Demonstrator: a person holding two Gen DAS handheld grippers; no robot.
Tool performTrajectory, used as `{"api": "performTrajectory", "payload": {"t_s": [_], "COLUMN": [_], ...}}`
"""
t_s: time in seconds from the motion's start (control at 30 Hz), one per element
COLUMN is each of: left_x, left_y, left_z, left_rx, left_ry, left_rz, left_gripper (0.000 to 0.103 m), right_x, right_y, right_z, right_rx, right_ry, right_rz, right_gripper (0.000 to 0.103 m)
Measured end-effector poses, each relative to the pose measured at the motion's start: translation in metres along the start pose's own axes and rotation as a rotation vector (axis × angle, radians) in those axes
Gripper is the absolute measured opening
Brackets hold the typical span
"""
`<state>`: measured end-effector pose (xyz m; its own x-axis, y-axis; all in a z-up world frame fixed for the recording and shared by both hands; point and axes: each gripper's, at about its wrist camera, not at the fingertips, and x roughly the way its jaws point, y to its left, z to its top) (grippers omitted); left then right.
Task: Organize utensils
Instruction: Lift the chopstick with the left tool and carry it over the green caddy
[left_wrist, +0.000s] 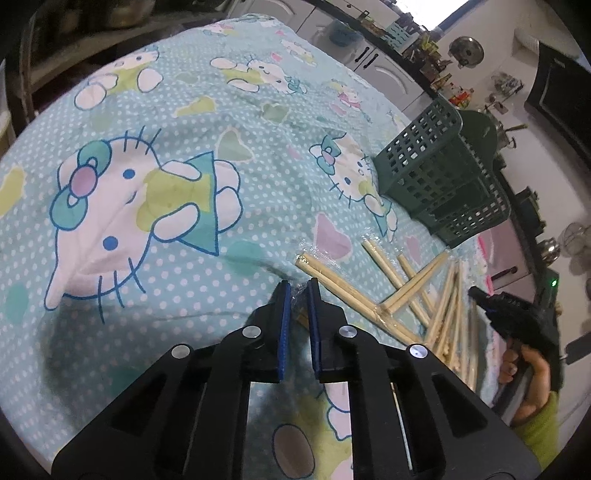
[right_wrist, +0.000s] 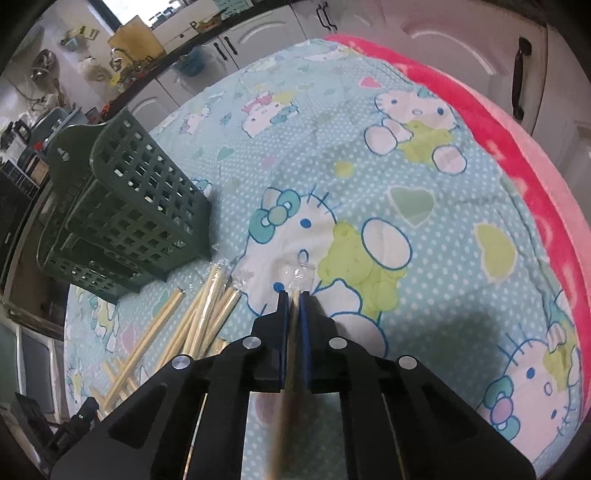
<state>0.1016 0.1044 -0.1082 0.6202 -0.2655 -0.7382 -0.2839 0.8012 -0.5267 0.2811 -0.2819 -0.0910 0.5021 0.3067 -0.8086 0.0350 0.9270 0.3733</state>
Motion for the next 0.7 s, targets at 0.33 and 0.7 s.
{"api": "performTrajectory", "payload": {"t_s": [0.33, 0.7], "left_x": [-0.03, -0.059], "left_y": [-0.022, -0.061], "left_z": [0.01, 0.02], "left_rx": [0.062, 0.179], "left_ry": [-0.087, -0.186], "left_rz": [-0.088, -0.125], "left_gripper": [0.003, 0.002], "right_x": [-0.033, -0.075], "right_y": [0.013, 0.037], "right_z": [0.003, 0.0], "right_rx": [-0.09, -0.199], "right_ry": [-0.102, -0.197], "right_rz": [0.059, 0.117], "right_gripper": [0.005, 0.005]}}
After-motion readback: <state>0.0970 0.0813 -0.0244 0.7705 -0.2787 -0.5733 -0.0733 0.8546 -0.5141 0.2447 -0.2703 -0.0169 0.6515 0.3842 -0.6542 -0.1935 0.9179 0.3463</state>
